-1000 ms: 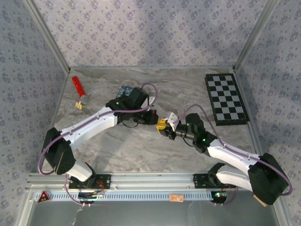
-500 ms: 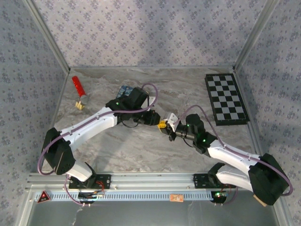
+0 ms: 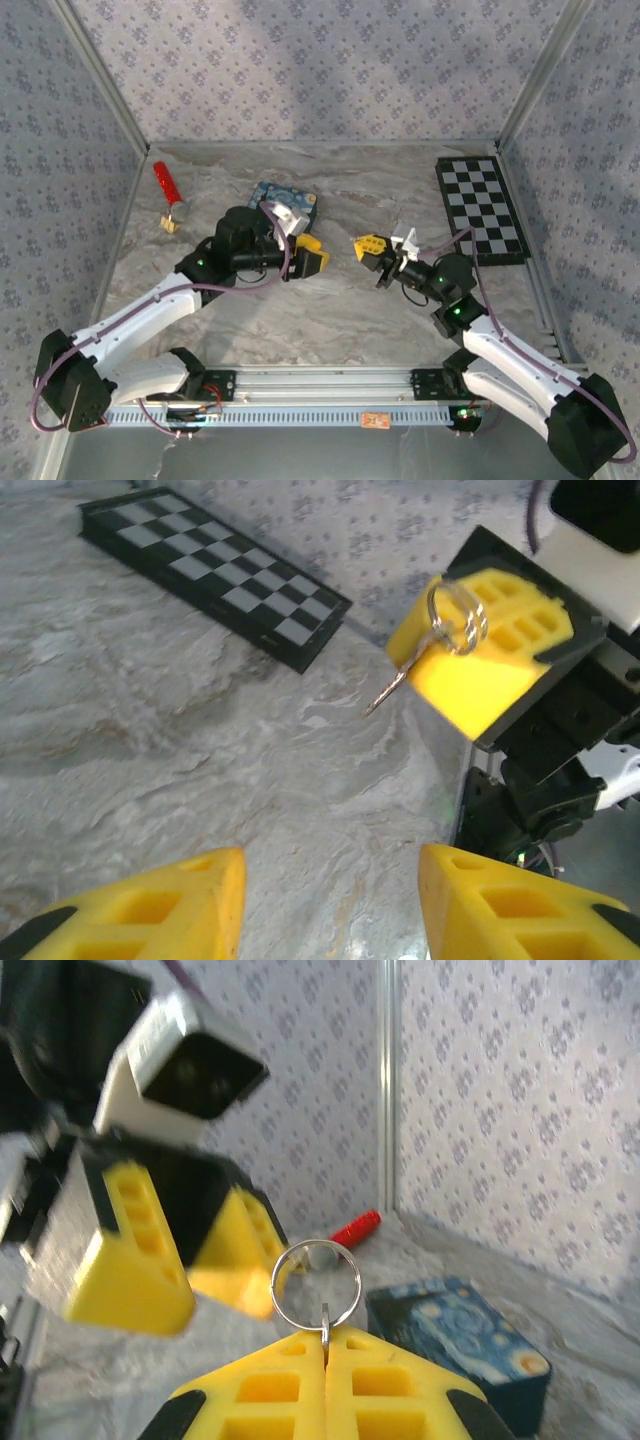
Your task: Unlock a padlock with a key
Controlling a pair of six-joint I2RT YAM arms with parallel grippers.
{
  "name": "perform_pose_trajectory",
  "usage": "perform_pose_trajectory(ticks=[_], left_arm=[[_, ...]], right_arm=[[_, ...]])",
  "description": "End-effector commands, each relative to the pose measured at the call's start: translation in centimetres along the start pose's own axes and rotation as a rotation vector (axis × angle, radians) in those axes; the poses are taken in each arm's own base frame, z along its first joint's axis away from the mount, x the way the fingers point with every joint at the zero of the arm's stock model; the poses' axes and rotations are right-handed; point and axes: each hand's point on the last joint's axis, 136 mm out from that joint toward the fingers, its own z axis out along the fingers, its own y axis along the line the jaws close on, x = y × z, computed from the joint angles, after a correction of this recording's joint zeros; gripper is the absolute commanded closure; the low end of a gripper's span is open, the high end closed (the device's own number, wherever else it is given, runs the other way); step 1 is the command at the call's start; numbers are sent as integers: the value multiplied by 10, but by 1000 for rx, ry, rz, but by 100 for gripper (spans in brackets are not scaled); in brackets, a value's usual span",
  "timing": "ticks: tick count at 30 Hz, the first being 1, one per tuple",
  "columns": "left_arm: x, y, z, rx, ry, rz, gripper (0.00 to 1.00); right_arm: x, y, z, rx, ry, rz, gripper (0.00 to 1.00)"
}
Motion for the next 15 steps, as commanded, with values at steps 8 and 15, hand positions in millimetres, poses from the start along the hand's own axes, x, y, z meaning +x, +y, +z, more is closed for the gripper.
perform_pose_trajectory(ticks=[8,15], left_arm=[[-31,-62,-5,327,-117,293,63],[-24,-80,0,396,-104,354,71]], right_arm=[[-45,36,-3,-132,-150,72,100],[-51,54,1,-191,-162,61,100]])
